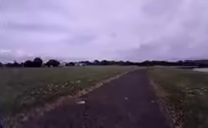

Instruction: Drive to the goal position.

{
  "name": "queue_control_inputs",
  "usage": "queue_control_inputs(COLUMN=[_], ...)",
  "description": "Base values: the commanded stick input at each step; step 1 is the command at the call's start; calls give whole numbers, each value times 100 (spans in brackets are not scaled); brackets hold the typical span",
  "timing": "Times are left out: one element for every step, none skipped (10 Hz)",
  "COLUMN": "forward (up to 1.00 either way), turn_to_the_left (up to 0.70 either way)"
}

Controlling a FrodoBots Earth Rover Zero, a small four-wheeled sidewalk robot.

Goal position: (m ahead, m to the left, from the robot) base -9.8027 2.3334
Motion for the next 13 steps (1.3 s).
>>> queue_control_inputs(forward=[0, 0, 0, 0, 0, 0, 0, 0, 0, 0, 0, 0, 0], turn_to_the_left=[70, 70, 70, 70, 70, 70, 70, 70, 70, 70, 70, 70, 70])
